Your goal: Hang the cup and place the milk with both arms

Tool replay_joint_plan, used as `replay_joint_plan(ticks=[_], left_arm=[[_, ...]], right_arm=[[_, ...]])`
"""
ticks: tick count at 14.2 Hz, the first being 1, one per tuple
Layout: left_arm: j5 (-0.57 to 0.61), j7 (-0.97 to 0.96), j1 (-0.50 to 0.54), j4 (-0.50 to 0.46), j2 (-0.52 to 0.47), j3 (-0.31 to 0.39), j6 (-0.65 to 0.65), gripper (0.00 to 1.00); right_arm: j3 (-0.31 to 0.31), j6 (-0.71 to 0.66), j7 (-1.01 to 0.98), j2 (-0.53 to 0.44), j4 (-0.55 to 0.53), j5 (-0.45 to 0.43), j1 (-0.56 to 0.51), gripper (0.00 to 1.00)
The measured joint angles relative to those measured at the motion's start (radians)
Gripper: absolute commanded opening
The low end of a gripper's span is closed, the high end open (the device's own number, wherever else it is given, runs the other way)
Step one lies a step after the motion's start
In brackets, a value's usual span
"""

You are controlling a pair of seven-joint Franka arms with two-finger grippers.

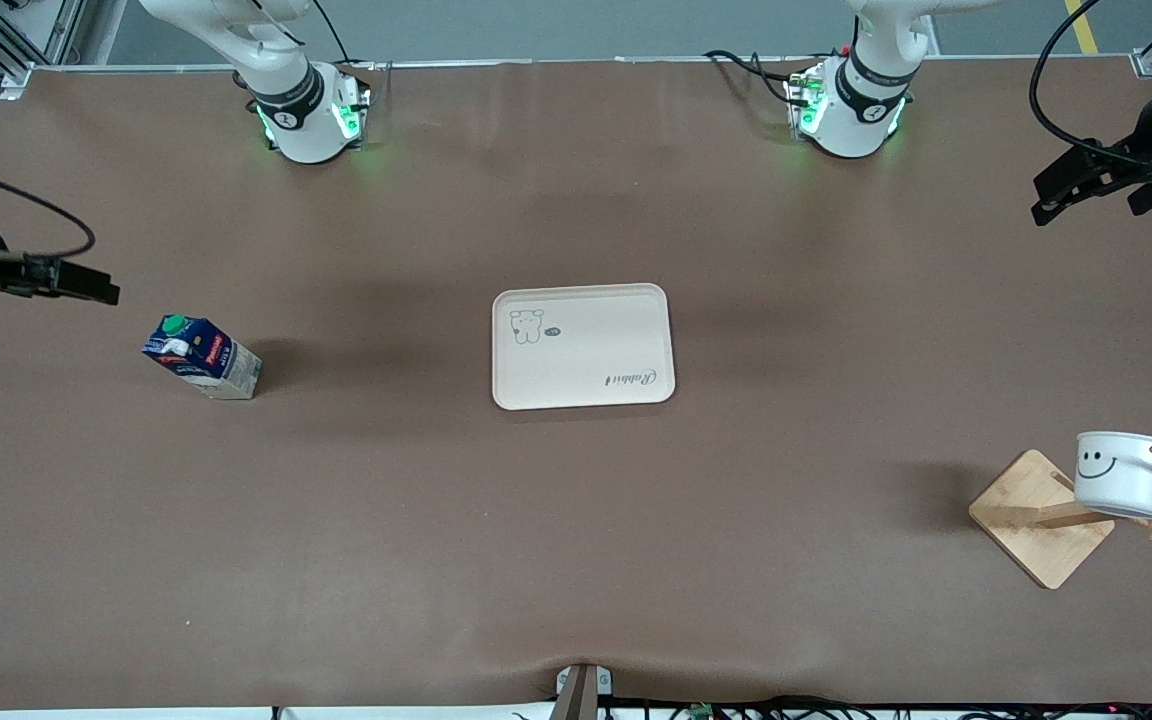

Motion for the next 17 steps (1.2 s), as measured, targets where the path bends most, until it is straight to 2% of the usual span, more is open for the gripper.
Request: replay_joint_plan(ticks=[4, 10, 17], left_arm=[[-0.001, 0.000, 0.000, 0.000, -0.001, 0.000, 0.000, 1.00], [-0.001, 0.000, 0.000, 0.000, -0.002, 0.000, -0.006, 1.00], [-0.001, 0.000, 0.000, 0.000, -0.006, 0.000, -0.012, 1.00]], right_arm=[[-0.003, 0.011, -0.065, -0.042, -0.021, 0.000, 0.014, 1.00], [-0.015, 0.077, -0.194, -0.246, -0.233, -0.002, 0.002, 1.00], [-0.015, 0.121, -0.213, -0.257, -0.270, -0.017, 0.002, 1.00]])
